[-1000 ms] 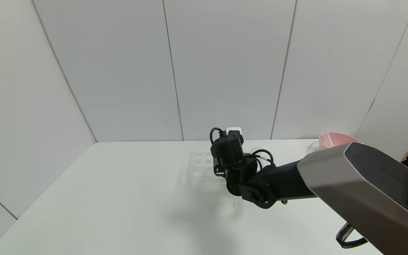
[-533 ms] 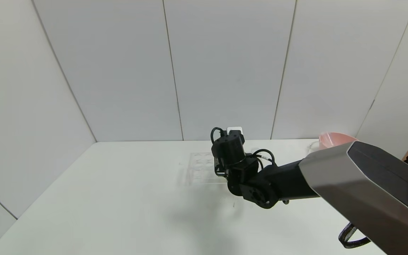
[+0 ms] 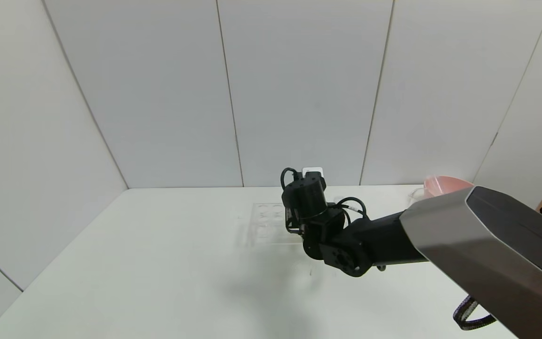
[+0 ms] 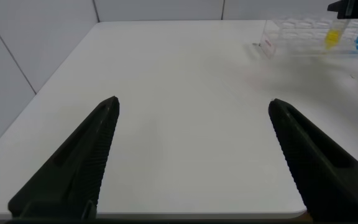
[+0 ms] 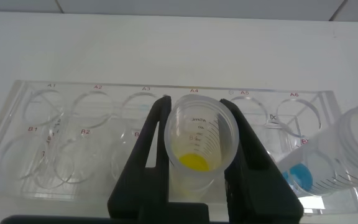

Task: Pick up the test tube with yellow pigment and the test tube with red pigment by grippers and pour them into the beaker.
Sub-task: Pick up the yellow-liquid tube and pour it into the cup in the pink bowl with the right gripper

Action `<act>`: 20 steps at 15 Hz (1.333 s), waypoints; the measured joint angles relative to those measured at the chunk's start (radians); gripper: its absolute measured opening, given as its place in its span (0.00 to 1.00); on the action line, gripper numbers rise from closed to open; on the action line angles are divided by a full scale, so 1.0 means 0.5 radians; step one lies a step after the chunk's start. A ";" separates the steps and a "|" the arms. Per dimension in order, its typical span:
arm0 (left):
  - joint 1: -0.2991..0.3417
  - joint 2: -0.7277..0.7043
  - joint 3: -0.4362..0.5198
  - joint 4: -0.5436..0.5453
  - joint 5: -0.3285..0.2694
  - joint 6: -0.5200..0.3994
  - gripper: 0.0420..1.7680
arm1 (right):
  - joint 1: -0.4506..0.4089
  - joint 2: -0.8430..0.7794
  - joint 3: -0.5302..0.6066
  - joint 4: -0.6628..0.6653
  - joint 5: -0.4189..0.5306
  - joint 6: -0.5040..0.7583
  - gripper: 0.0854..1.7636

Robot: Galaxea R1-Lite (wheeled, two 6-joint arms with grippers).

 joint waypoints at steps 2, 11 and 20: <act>0.000 0.000 0.000 0.000 0.000 0.001 0.97 | -0.002 -0.035 -0.006 0.006 0.000 -0.009 0.28; 0.000 0.000 0.000 0.000 0.000 0.001 0.97 | 0.009 -0.258 -0.022 0.044 0.004 -0.132 0.28; 0.000 0.000 0.000 0.000 0.000 0.000 0.97 | 0.037 -0.409 0.187 0.047 0.113 -0.162 0.28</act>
